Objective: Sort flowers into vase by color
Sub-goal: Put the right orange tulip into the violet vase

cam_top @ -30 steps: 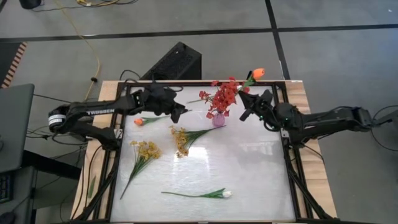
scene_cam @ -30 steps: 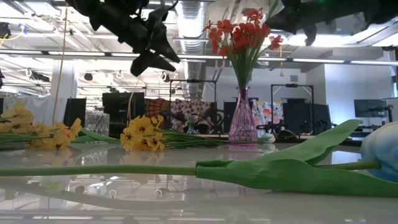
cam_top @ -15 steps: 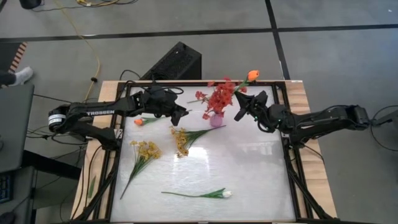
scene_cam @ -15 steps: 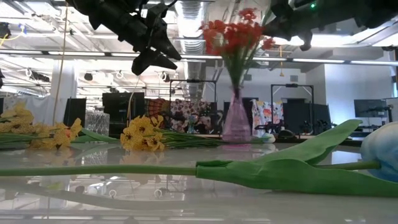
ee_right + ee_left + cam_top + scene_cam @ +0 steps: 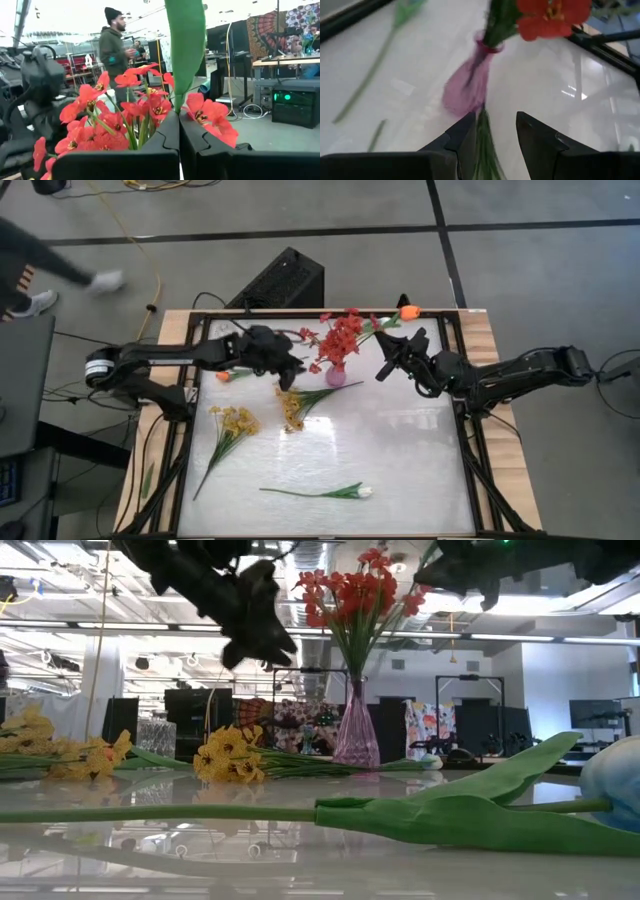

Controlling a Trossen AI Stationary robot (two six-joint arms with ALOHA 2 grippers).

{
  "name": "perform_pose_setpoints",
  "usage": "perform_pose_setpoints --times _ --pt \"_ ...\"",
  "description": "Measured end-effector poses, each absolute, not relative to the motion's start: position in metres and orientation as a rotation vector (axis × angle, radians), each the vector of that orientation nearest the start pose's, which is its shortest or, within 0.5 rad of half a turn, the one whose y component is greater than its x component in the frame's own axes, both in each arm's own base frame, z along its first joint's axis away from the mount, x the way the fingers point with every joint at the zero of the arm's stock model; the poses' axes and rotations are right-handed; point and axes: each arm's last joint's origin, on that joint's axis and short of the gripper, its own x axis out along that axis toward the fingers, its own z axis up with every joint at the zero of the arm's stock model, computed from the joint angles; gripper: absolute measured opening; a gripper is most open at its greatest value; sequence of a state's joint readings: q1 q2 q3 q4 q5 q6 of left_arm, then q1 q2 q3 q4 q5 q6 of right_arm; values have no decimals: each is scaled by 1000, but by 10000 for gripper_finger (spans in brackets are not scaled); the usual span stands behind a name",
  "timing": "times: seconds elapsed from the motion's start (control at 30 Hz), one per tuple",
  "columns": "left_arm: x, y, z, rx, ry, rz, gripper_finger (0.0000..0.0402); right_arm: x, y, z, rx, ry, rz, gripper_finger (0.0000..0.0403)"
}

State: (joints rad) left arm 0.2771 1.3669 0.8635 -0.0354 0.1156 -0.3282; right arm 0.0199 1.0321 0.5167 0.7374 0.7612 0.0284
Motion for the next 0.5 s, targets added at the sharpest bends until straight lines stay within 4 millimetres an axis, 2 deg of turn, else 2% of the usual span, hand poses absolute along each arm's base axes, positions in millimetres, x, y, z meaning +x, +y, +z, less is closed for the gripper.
perform_pose_setpoints --times 0.27,0.5 --pt "323 70 204 -338 491 170 128 214 -8 287 139 -245 -698 18" --pt "337 75 186 -256 462 228 133 218 -3 293 133 -246 -677 18"
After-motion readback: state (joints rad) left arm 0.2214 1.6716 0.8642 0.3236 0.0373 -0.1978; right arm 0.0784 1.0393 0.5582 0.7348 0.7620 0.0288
